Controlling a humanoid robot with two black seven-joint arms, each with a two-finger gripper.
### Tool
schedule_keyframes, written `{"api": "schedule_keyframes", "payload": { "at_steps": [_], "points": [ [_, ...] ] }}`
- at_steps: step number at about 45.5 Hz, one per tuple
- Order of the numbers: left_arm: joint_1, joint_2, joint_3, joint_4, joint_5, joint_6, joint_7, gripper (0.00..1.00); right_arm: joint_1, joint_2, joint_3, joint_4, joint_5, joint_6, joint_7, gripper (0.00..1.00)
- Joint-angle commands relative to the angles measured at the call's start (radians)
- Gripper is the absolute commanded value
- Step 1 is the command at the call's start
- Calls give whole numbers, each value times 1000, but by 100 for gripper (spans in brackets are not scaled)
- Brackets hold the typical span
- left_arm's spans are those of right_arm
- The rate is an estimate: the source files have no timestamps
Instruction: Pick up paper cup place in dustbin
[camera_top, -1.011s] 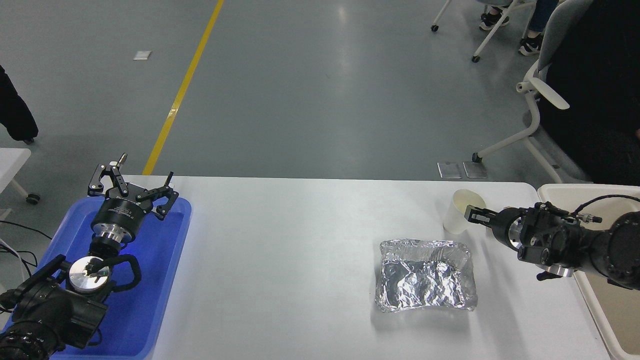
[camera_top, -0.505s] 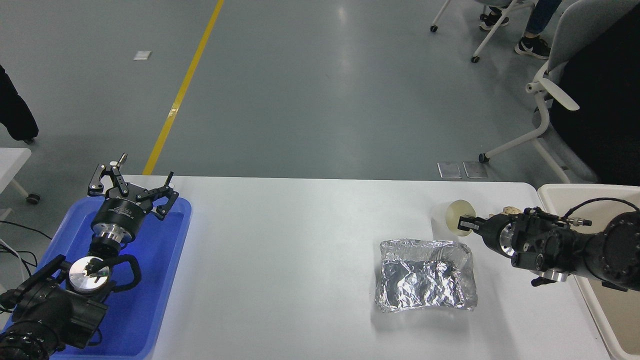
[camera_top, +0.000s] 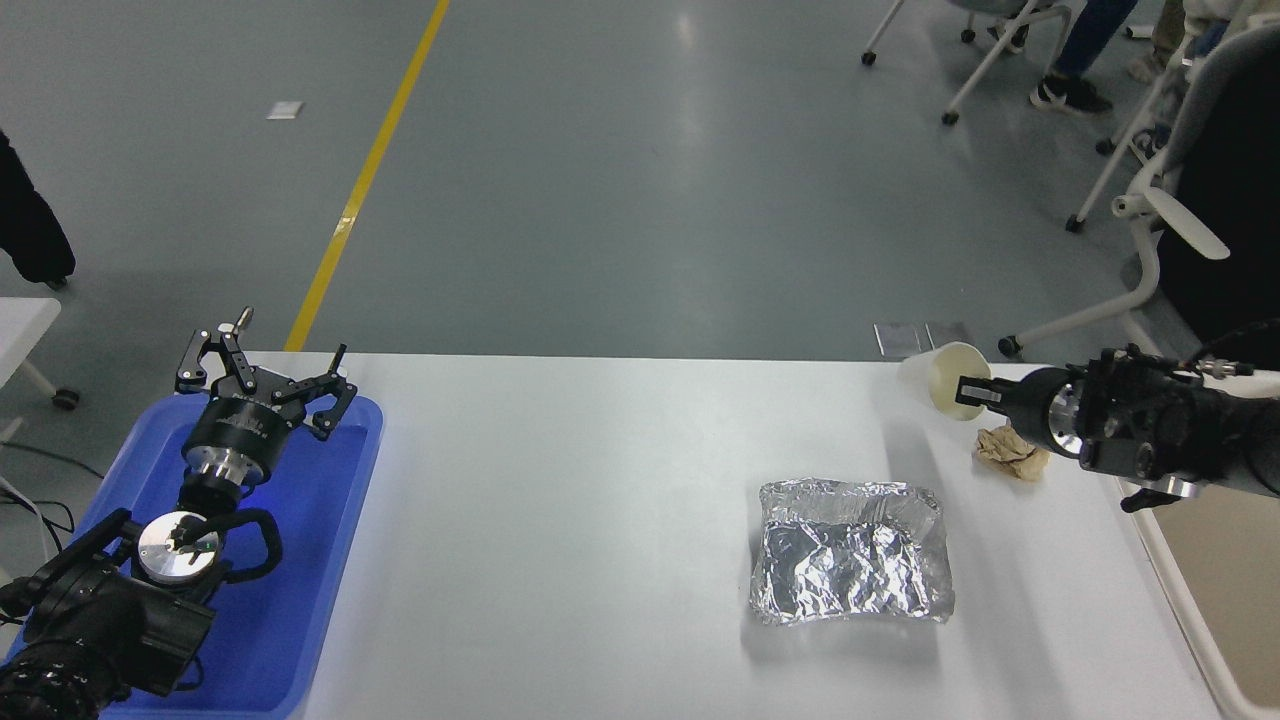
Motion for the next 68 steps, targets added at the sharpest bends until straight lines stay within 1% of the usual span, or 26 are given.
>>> {"api": "schedule_keyframes", "payload": {
  "at_steps": [1,10,21,28,44,49,56,60,68],
  "points": [
    [0,0,0,0,0,0,0,100,237,-134,-22,125,-71,153,-3,0],
    [0,0,0,0,0,0,0,100,424,-195,-70,147,-79,311,-2,0],
    [0,0,0,0,0,0,0,100,565,-257,-70,148,-149,419,-3,0],
    [0,0,0,0,0,0,0,100,599,-263,-70,148,-163,436,-2,0],
    [0,0,0,0,0,0,0,100,575,-263,-73,136,-165,423,-6,0],
    [0,0,0,0,0,-1,0,100,498,-266,-74,81,-165,407,-13,0],
    [0,0,0,0,0,0,0,100,301,-263,-85,-115,-143,377,-29,0],
    [0,0,0,0,0,0,0,100,173,-261,-70,-247,-128,370,-51,0],
    [0,0,0,0,0,0,0,100,-77,-258,-36,-485,-60,350,-92,0]
  ]
}}
